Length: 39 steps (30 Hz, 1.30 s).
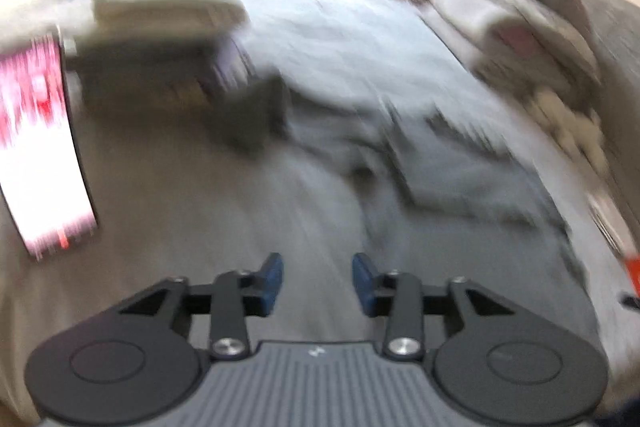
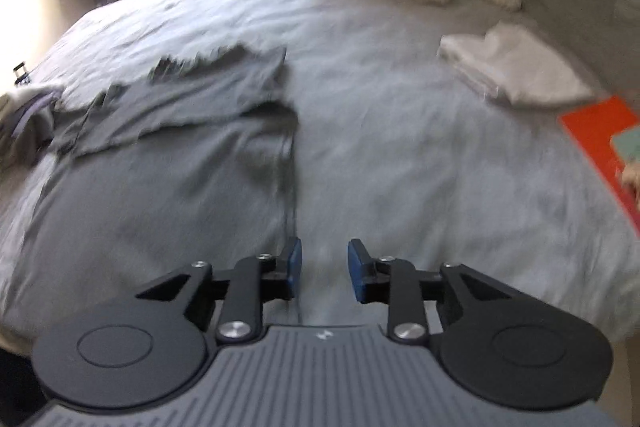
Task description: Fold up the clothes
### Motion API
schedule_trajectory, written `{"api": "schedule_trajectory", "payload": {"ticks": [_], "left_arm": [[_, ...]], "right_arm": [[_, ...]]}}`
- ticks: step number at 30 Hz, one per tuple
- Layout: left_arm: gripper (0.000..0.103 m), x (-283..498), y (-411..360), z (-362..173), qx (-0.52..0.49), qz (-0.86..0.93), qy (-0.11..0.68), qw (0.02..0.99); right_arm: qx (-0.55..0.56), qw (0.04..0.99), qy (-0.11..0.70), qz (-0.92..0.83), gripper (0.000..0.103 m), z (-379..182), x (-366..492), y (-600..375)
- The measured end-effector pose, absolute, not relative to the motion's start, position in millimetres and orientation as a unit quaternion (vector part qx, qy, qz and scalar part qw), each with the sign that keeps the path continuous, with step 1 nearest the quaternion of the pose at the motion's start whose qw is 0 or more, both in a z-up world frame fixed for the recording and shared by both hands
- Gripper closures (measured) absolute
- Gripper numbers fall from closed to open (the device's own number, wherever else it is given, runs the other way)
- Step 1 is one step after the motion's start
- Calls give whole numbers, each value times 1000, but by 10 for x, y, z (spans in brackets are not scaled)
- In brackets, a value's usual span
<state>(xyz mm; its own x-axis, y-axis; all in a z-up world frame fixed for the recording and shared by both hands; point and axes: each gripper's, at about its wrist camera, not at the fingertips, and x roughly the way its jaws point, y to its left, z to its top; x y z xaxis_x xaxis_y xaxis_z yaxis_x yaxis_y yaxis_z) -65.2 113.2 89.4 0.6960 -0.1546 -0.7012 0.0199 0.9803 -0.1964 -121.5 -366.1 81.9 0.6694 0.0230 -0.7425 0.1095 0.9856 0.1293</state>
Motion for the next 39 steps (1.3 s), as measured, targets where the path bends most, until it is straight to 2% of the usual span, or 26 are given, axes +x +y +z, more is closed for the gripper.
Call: {"api": "schedule_trajectory", "payload": {"ticks": [3, 5, 6, 11, 14, 17, 23, 25, 27, 30, 39], "left_arm": [[50, -245, 1011, 950, -29, -7, 352, 935], [34, 4, 865, 869, 29, 19, 338, 941], [31, 124, 810, 805, 56, 35, 335, 940], [31, 491, 940, 439, 55, 122, 365, 921], [30, 584, 1066, 380, 24, 125, 375, 918], [23, 664, 1152, 362, -8, 127, 374, 919], [23, 778, 1236, 261, -56, 132, 381, 913], [40, 810, 1203, 228, -45, 133, 375, 916], [90, 807, 1218, 266, -41, 131, 372, 918], [94, 750, 1316, 401, -76, 112, 371, 919], [95, 463, 1436, 939, -153, -1, 309, 939]], "right_arm": [[78, 918, 388, -4, 68, 953, -915, -3557], [65, 922, 380, 22, 63, 1039, -695, -3390], [55, 924, 377, 35, 63, 1066, -593, -3295], [28, 924, 374, 74, 63, 977, -136, -2980], [33, 922, 378, 81, 63, 798, -11, -2936], [24, 917, 390, 86, 63, 679, 64, -2890], [9, 911, 405, 74, 63, 521, 268, -2799], [-3, 909, 412, 68, 63, 463, 334, -2758], [-17, 908, 413, 68, 63, 432, 371, -2721], [-28, 910, 408, 69, 63, 434, 379, -2704], [-16, 916, 394, 71, 63, 525, 346, -2693]]}}
